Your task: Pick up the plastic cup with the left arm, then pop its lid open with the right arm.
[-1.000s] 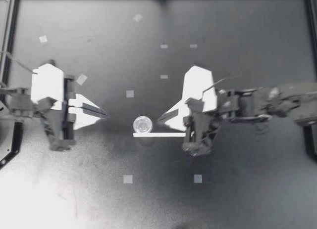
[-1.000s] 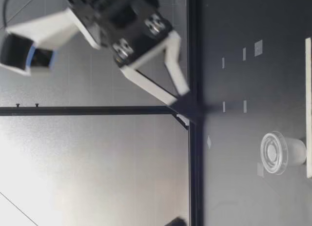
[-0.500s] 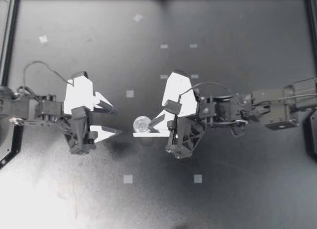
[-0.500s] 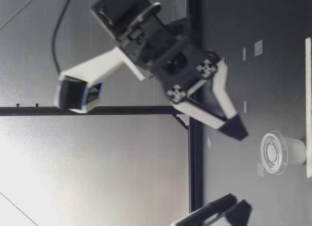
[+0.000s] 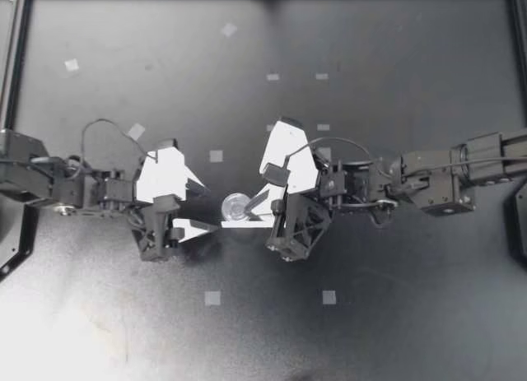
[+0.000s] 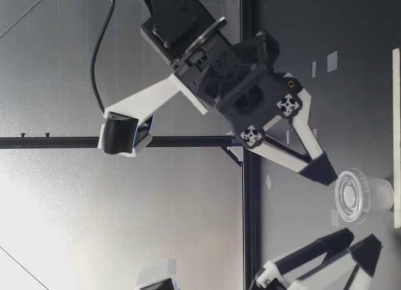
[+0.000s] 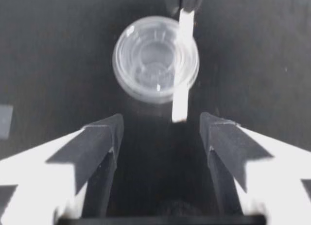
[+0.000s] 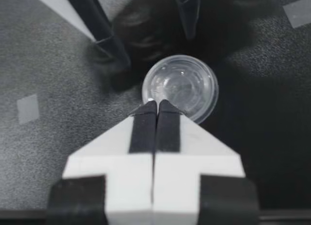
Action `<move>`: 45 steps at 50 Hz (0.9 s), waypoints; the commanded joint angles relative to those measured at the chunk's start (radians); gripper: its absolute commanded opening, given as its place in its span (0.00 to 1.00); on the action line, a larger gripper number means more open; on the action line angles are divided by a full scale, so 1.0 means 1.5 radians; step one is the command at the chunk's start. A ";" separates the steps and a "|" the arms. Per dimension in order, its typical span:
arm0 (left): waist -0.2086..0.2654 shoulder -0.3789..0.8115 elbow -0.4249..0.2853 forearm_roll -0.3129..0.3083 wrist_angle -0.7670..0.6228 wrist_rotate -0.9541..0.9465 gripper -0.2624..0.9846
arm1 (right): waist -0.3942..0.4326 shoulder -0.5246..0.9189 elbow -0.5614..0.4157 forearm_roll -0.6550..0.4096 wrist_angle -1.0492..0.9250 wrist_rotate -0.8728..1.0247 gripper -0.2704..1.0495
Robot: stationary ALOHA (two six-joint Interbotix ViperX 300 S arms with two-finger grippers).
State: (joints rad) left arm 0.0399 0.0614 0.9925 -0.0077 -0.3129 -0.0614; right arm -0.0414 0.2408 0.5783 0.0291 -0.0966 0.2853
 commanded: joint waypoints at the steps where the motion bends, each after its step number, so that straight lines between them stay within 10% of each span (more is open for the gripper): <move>1: 0.002 -0.004 -0.011 -0.001 -0.014 0.005 0.67 | -0.010 -0.006 -0.015 0.001 -0.006 0.001 0.09; 45: 0.020 0.044 -0.046 -0.001 -0.058 0.005 0.67 | -0.014 0.017 -0.025 -0.001 0.011 0.001 0.09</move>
State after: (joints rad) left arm 0.0660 0.1365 0.9419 -0.0077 -0.3942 -0.0506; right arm -0.0568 0.2869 0.5507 0.0276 -0.0798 0.2853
